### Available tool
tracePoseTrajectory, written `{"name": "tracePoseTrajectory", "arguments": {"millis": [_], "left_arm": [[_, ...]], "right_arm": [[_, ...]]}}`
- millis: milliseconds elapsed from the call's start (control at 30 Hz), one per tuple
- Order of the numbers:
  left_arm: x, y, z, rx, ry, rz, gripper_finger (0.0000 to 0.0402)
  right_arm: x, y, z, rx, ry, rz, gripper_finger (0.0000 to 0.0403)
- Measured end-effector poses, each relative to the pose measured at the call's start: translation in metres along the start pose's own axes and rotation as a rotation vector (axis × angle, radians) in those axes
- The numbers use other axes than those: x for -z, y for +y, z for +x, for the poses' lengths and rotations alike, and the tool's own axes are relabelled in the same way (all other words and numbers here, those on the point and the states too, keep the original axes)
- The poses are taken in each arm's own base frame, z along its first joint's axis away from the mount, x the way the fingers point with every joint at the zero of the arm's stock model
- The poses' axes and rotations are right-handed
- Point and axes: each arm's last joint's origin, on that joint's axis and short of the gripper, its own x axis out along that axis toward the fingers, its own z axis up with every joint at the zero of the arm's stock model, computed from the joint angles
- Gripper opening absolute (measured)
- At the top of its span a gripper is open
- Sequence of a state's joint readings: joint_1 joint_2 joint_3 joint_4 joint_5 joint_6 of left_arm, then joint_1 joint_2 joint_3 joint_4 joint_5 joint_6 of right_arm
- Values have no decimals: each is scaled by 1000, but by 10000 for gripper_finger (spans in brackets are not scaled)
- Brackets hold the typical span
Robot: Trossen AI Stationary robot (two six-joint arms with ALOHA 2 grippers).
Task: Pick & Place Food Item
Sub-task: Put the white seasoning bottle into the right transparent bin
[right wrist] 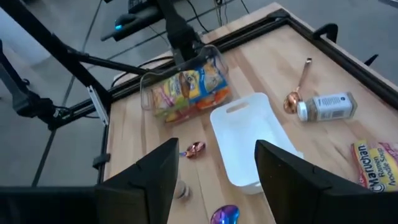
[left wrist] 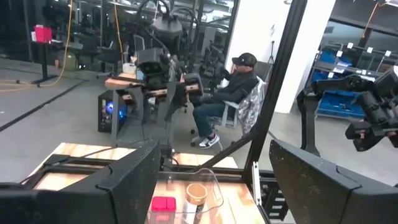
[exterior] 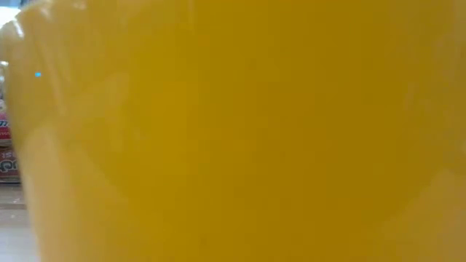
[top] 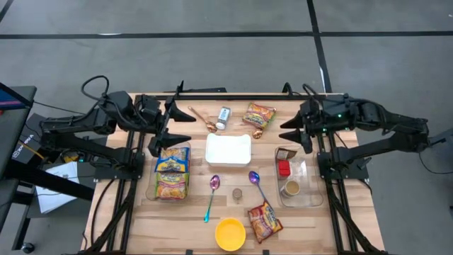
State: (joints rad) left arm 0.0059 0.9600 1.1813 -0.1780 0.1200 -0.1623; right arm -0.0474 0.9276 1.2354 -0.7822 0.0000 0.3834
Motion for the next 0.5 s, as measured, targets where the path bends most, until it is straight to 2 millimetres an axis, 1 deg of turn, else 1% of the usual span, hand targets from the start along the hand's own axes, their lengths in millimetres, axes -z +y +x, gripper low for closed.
{"name": "tracePoseTrajectory", "arguments": {"millis": [367, 500], "left_arm": [[1, 0, 1, 0, 3, 0, 296], [0, 0, 1, -1, 2, 0, 296]], "right_arm": [[0, 0, 28, 28, 76, -16, 203], [1, 1, 34, 9, 100, -15, 204]]}}
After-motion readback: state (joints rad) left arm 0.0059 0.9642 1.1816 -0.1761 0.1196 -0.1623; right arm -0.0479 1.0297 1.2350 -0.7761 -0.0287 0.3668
